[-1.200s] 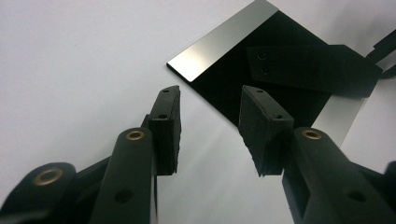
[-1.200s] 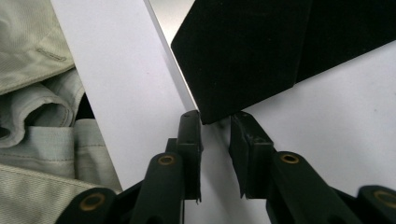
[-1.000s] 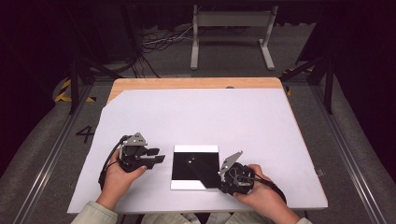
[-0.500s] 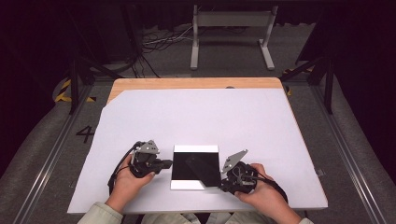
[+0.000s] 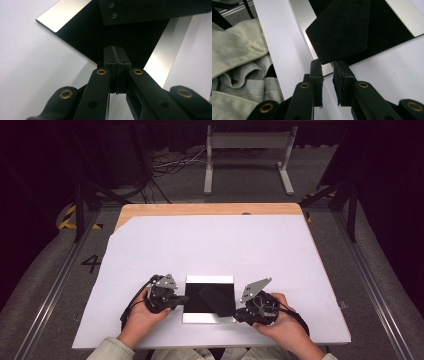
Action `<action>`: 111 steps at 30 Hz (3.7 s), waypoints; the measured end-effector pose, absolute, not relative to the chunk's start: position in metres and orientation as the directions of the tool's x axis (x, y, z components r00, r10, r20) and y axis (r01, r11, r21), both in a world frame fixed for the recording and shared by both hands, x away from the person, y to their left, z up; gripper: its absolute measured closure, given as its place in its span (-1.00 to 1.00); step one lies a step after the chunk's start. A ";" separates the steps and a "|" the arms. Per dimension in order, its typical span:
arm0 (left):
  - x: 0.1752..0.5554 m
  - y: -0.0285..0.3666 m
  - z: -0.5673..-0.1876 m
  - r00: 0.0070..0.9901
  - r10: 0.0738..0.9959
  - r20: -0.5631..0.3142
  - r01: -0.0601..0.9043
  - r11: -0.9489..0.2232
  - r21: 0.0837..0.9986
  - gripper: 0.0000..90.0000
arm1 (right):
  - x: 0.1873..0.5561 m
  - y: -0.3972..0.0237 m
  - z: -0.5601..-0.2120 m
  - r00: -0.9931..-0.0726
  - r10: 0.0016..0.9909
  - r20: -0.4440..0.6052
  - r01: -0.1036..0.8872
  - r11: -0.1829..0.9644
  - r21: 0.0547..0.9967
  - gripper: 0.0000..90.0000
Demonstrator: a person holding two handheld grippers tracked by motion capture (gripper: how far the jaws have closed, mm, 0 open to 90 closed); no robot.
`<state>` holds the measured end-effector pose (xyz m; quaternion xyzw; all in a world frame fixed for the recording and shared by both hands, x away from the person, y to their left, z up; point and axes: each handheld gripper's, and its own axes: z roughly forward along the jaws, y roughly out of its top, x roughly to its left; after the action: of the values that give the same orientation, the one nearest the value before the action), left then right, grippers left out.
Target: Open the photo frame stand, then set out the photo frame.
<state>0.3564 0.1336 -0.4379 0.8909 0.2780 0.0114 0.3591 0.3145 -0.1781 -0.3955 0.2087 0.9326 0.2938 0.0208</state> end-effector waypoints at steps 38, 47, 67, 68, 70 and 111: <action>0.355 0.135 -0.436 0.843 0.507 -0.179 0.487 -0.581 0.652 1.00 | 0.315 -0.171 -0.371 -0.909 0.417 0.019 0.327 0.682 0.654 0.93; 0.356 0.144 -0.429 0.828 0.533 -0.174 0.491 -0.540 0.684 1.00 | 0.311 -0.183 -0.366 -0.898 0.439 0.015 0.341 0.675 0.654 0.92; 0.352 0.154 -0.413 0.811 0.565 -0.148 0.482 -0.504 0.716 0.81 | 0.310 -0.193 -0.349 -0.848 0.514 0.131 0.432 0.526 0.732 0.32; 0.352 0.154 -0.413 0.810 0.567 -0.148 0.483 -0.504 0.716 0.81 | 0.311 -0.193 -0.349 -0.847 0.514 0.137 0.435 0.521 0.735 0.30; 0.352 0.155 -0.413 0.809 0.570 -0.143 0.482 -0.504 0.717 0.80 | 0.312 -0.193 -0.347 -0.840 0.523 0.146 0.445 0.507 0.739 0.26; 0.350 0.160 -0.415 0.797 0.593 -0.112 0.483 -0.516 0.707 0.67 | 0.385 -0.136 -0.384 -0.736 0.594 0.326 0.666 0.546 0.508 -0.15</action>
<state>0.3497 0.1599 -0.4147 0.8676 0.3101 0.0721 0.3819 0.3853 -0.1363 -0.3836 0.3590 0.8773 0.3132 -0.0574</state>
